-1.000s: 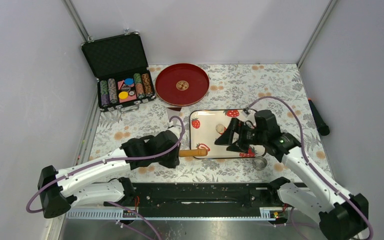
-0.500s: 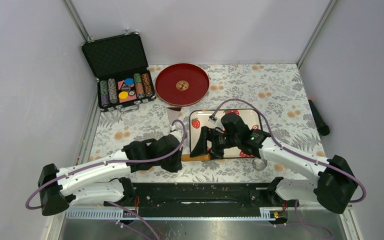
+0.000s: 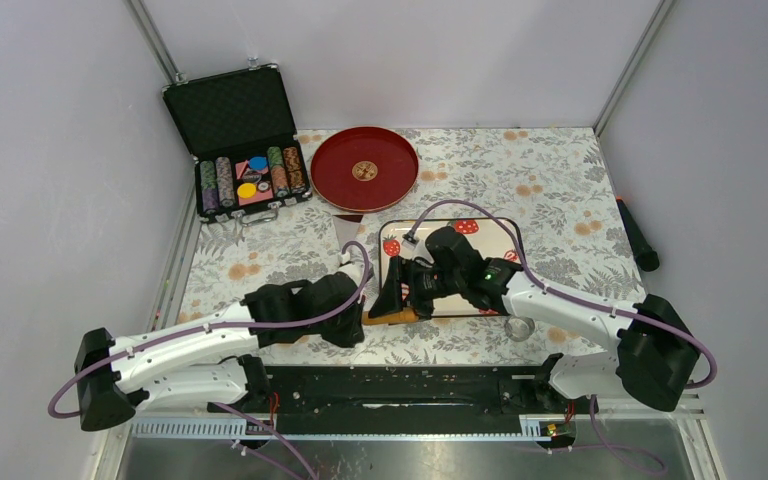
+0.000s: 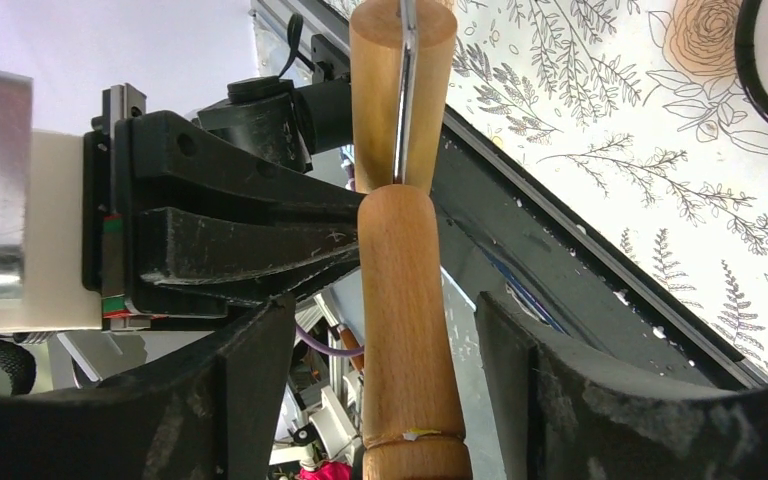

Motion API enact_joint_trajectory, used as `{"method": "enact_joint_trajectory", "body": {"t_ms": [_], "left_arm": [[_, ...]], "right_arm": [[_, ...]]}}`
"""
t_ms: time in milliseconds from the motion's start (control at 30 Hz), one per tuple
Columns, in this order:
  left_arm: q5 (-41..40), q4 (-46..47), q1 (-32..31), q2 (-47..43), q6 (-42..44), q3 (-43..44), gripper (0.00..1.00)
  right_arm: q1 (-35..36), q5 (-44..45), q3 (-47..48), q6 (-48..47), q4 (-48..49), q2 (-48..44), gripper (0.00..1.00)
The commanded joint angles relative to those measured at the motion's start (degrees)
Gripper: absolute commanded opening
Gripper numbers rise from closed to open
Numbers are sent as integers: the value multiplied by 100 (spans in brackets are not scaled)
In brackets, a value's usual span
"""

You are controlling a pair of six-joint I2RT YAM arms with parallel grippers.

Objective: Roll out the dumpling wrappers from the dough

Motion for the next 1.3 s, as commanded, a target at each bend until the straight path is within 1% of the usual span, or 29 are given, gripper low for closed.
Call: {"method": "enact_joint_trajectory", "body": {"t_ms": [0, 233, 300, 367, 433, 500, 600, 700, 733, 800, 833, 867, 933, 967, 1000, 1033, 1100, 1167, 1267], "left_arm": [[-83, 438, -55, -71, -166, 29, 0], [-166, 430, -68, 33, -269, 12, 0], [-191, 437, -68, 33, -295, -2, 0], [-226, 429, -68, 25, -309, -12, 0], [-228, 438, -69, 32, -319, -15, 0], [-222, 436, -74, 37, -327, -6, 0], [-237, 438, -77, 33, -349, -6, 0], [-263, 438, -82, 16, -363, -15, 0], [-264, 438, -85, 15, -363, -13, 0], [-265, 438, -94, 25, -367, -2, 0], [-262, 437, -99, 41, -371, 6, 4], [-260, 438, -103, 42, -376, 23, 15], [-255, 432, -112, 44, -406, 59, 44], [-263, 437, -112, 35, -437, 89, 56], [-260, 448, -112, 12, -475, 131, 64], [-244, 486, -112, -21, -522, 172, 70], [-140, 720, -112, -123, -638, 231, 76], [-3, 1055, -108, -243, -839, 301, 80], [224, 1788, -105, -393, -1156, 383, 84]], "right_arm": [[122, 87, 147, 162, 482, 31, 71], [187, 68, 132, 237, 652, -12, 63], [220, 160, 225, 104, 454, -6, 60], [261, 274, 369, -86, 15, 35, 60], [297, 351, 475, -214, -221, 82, 60], [327, 373, 508, -246, -290, 118, 59], [361, 331, 517, -225, -237, 174, 56], [389, 308, 514, -217, -211, 194, 48], [395, 309, 518, -217, -220, 197, 44], [394, 337, 505, -225, -220, 191, 31], [391, 348, 516, -244, -234, 190, 23], [394, 370, 524, -270, -281, 196, 16], [391, 406, 541, -297, -343, 188, 2], [391, 444, 561, -326, -381, 181, 0], [397, 483, 591, -373, -457, 179, 0], [391, 528, 646, -453, -588, 179, 0], [391, 710, 849, -683, -1002, 205, 0], [391, 932, 1072, -931, -1435, 227, 0], [391, 1414, 1362, -1168, -1950, 193, 0]]}}
